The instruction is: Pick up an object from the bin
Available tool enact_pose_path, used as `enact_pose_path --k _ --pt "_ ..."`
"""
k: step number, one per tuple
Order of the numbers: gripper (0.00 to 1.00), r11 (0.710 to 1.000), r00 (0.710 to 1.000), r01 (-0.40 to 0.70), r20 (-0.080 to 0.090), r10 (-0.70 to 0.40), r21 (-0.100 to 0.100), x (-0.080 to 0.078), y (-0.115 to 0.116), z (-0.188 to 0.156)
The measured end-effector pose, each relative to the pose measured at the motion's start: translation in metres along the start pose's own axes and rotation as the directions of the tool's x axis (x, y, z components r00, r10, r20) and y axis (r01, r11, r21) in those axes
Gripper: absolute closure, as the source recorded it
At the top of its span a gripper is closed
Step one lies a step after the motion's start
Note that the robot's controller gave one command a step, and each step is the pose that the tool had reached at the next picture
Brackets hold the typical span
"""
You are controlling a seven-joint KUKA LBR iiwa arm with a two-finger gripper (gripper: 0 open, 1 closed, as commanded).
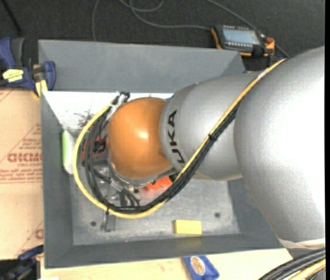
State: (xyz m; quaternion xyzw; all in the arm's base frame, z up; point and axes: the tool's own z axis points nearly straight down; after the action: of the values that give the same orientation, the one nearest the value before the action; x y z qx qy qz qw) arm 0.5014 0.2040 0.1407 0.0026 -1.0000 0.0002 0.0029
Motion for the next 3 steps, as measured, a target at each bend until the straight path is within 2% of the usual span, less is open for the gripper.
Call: enact_pose_path --k 1,2,3 --pt "0.00 1.000 1.000 -0.005 0.007 0.005 -0.002 -0.002 -0.001 -0.005" --pt "0.00 0.994 0.994 -0.113 0.005 0.113 -0.004 -0.023 -0.014 -0.008" --pt "0.00 0.987 0.987 -0.161 0.008 0.161 -0.004 -0.030 -0.022 -0.012"
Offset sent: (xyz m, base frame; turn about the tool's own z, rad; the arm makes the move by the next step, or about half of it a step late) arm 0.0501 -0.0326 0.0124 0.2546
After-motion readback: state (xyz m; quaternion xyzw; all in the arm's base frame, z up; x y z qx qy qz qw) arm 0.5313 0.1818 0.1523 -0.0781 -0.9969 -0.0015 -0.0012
